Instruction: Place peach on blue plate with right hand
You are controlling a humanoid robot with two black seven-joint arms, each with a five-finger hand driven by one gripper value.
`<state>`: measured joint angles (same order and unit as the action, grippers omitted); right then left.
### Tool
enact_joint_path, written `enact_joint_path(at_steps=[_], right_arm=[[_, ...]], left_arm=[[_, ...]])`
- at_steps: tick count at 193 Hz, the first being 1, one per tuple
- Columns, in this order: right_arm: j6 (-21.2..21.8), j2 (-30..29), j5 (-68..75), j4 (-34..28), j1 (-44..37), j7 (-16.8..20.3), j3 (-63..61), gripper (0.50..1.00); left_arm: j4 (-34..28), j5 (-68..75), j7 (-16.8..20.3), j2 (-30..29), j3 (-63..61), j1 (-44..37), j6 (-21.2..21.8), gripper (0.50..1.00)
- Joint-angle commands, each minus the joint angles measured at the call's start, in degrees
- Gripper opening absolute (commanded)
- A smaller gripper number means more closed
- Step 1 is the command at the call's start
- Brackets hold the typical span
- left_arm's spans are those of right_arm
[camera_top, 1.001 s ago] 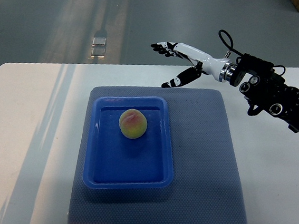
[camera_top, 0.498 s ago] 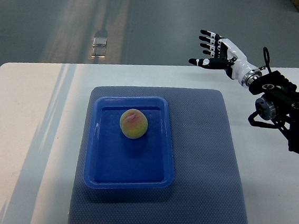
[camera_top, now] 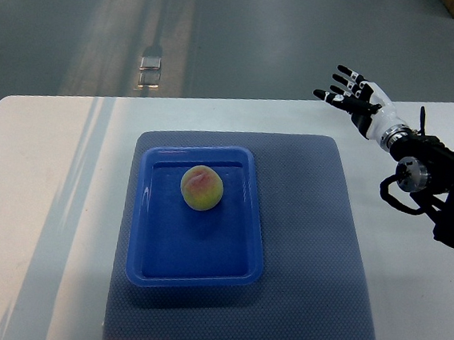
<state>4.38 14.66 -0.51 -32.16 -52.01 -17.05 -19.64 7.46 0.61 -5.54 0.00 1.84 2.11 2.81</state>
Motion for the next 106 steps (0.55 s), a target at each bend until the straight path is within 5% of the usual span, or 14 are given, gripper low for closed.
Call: enact_joint_path(at_steps=[1,106], right_arm=[[0.0,-0.2,1.4,0.0,0.7,0.0,0.0,0.928],[0.7,-1.1,3.4,0.0,6.2,-0.7,-10.7,0.932]], left_arm=[[0.1,0.0,0.0,0.0,0.0,0.0,0.0,1.000],[0.1,0.0,0.0,0.0,0.3,0.0,0.0,1.000]])
